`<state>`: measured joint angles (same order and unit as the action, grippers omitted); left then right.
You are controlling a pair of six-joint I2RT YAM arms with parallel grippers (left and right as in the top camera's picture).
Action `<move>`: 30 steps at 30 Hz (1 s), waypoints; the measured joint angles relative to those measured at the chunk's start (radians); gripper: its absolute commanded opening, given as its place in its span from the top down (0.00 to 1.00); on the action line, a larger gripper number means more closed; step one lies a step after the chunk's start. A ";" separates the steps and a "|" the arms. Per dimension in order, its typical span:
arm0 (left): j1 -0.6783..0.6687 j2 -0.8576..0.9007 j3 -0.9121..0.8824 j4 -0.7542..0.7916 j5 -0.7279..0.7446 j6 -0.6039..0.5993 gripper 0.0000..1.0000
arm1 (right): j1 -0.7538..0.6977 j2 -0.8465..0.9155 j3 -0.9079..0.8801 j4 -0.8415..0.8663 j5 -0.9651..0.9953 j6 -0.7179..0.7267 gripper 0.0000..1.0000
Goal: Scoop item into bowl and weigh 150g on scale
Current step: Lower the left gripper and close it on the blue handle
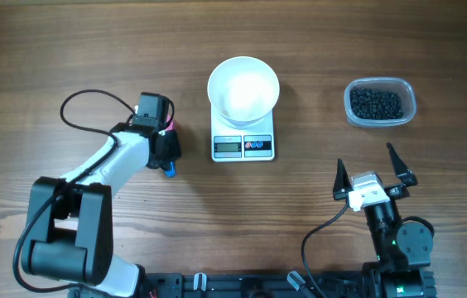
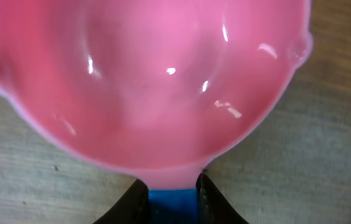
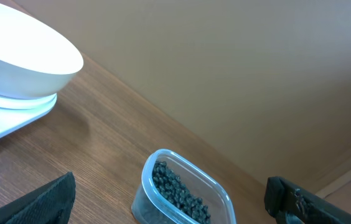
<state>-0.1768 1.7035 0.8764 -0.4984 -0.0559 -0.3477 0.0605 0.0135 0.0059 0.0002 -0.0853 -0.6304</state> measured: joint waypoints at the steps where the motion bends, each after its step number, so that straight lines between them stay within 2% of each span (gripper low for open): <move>1: -0.006 0.000 0.003 -0.022 0.000 -0.018 0.77 | 0.000 0.000 0.000 0.000 0.000 0.000 0.00; 8: -0.034 -0.006 0.008 -0.101 0.023 -0.076 0.72 | 0.000 0.000 0.000 0.000 0.000 0.000 0.00; 17: -0.042 -0.006 0.007 -0.048 0.038 -0.100 0.49 | 0.000 0.000 0.000 0.000 0.000 0.000 0.00; 19: -0.045 -0.006 0.007 -0.042 0.039 -0.103 0.50 | 0.000 0.000 0.000 0.000 0.000 0.000 0.00; 20: -0.045 -0.006 0.007 -0.040 0.039 -0.103 0.56 | 0.000 0.000 0.000 0.000 0.000 0.000 0.00; 21: -0.045 -0.006 0.007 -0.040 0.039 -0.103 0.56 | 0.000 0.000 0.000 0.000 0.000 0.000 0.00; 26: -0.046 -0.006 0.007 -0.043 0.032 -0.105 0.38 | 0.000 0.000 0.000 0.000 0.000 0.000 0.00; 30: -0.046 -0.005 0.019 -0.097 0.016 -0.103 0.36 | 0.000 0.000 0.000 0.000 0.000 0.000 0.00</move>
<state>-0.2226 1.6985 0.8959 -0.5953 -0.0402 -0.4507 0.0605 0.0135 0.0059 0.0002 -0.0853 -0.6304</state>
